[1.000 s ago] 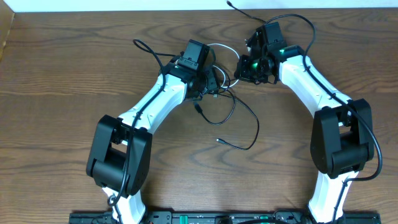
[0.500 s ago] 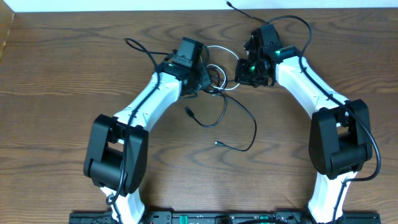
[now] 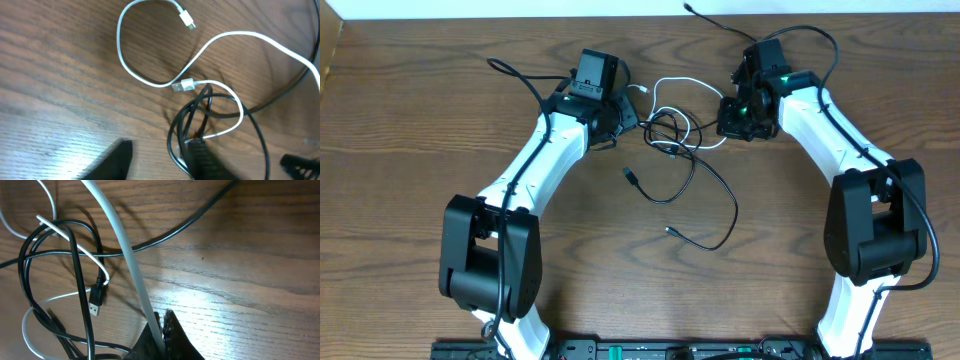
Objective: Untangle cables
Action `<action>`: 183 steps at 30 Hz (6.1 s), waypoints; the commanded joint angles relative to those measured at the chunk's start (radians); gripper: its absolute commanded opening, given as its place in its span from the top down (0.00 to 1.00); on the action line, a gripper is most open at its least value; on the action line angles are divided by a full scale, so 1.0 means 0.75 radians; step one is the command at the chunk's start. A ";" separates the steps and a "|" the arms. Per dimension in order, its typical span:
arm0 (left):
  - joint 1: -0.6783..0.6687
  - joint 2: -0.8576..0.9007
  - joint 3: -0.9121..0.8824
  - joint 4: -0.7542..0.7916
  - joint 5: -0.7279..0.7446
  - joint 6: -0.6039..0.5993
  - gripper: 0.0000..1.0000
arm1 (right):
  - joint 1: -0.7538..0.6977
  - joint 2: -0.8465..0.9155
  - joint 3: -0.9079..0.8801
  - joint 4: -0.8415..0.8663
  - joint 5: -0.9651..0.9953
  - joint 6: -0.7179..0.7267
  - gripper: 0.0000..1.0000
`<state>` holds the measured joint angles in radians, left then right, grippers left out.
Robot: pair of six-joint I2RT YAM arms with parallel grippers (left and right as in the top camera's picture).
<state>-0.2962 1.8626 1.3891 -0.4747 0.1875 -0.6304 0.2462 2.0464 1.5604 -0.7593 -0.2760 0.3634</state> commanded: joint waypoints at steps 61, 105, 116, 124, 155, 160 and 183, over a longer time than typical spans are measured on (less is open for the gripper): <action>0.196 0.147 0.023 -0.095 -0.028 0.024 0.93 | -0.655 -0.708 0.035 0.132 -0.598 -0.069 0.99; 0.103 0.146 0.023 -0.234 -0.144 0.312 0.91 | -0.893 -0.467 0.108 0.270 -0.049 -0.186 0.99; -0.003 0.148 0.023 -0.188 -0.145 0.311 0.90 | -0.924 -0.424 0.145 0.832 0.087 -0.166 0.99; -0.011 0.148 0.023 -0.195 -0.145 0.306 0.90 | -1.013 -0.059 0.484 0.607 0.090 -0.230 0.99; -0.035 0.148 0.023 -0.193 -0.145 0.306 0.91 | -1.121 0.508 1.108 -0.061 0.129 -0.375 0.01; -0.035 0.148 0.023 -0.193 -0.145 0.306 0.91 | -1.121 0.505 1.270 -0.348 0.075 -0.357 0.01; -0.034 0.000 0.023 -0.160 -0.138 0.313 0.92 | -0.778 0.506 1.547 -1.116 -0.339 -0.620 0.13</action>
<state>-0.3191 1.9560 1.3891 -0.6033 0.0772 -0.4133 -0.4049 2.4283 2.7087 -1.5845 -0.4816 -0.0193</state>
